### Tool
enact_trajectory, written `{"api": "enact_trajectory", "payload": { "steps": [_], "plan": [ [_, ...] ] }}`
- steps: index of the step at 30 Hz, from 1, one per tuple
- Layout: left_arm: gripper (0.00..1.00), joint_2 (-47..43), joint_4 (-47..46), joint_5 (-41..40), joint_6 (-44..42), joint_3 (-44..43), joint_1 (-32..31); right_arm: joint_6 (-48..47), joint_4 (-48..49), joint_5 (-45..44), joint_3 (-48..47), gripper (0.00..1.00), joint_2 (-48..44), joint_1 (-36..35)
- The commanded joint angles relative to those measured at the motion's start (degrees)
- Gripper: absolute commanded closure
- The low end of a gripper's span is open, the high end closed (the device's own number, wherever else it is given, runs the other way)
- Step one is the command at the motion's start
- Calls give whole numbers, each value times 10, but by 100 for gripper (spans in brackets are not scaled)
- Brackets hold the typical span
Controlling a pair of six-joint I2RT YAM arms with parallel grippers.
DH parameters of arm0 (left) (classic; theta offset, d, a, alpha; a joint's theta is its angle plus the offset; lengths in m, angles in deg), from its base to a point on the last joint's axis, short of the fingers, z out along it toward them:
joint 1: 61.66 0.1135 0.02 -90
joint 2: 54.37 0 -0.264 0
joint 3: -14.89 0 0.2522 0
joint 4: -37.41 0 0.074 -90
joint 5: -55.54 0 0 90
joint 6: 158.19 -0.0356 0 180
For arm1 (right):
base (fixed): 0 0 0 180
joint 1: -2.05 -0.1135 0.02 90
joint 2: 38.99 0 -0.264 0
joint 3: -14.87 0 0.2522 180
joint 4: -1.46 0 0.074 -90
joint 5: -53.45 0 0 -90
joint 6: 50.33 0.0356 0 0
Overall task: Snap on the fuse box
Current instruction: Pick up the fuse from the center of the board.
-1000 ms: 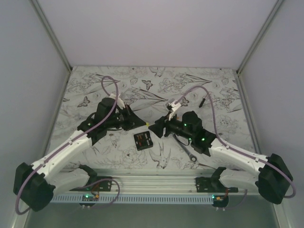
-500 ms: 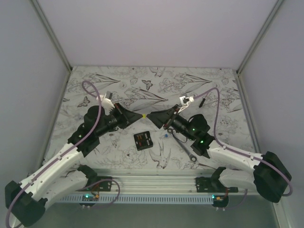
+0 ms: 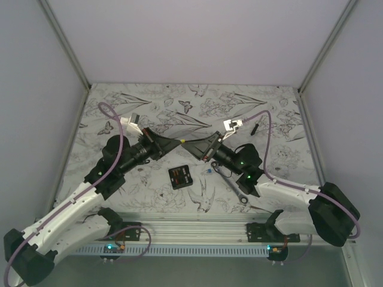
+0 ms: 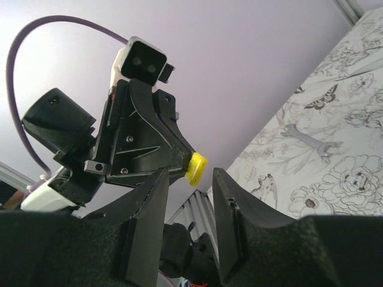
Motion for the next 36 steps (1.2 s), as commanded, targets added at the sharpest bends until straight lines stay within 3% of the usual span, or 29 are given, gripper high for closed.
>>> {"api": "enact_trajectory", "payload": {
  "steps": [1,26,32,36],
  "plan": [
    [100,-19,-39,-14,9,8,-4,25,51,6,-8,60,0,2],
    [100,-35,-55,-15,24,27,-10,57,103,3,-5,76,25,2],
    [100,-38,-57,-15,22,30,-11,58,104,3,-3,86,27,2],
    [100,-42,-54,-21,8,50,-11,51,94,2,-1,100,29,2]
  ]
}}
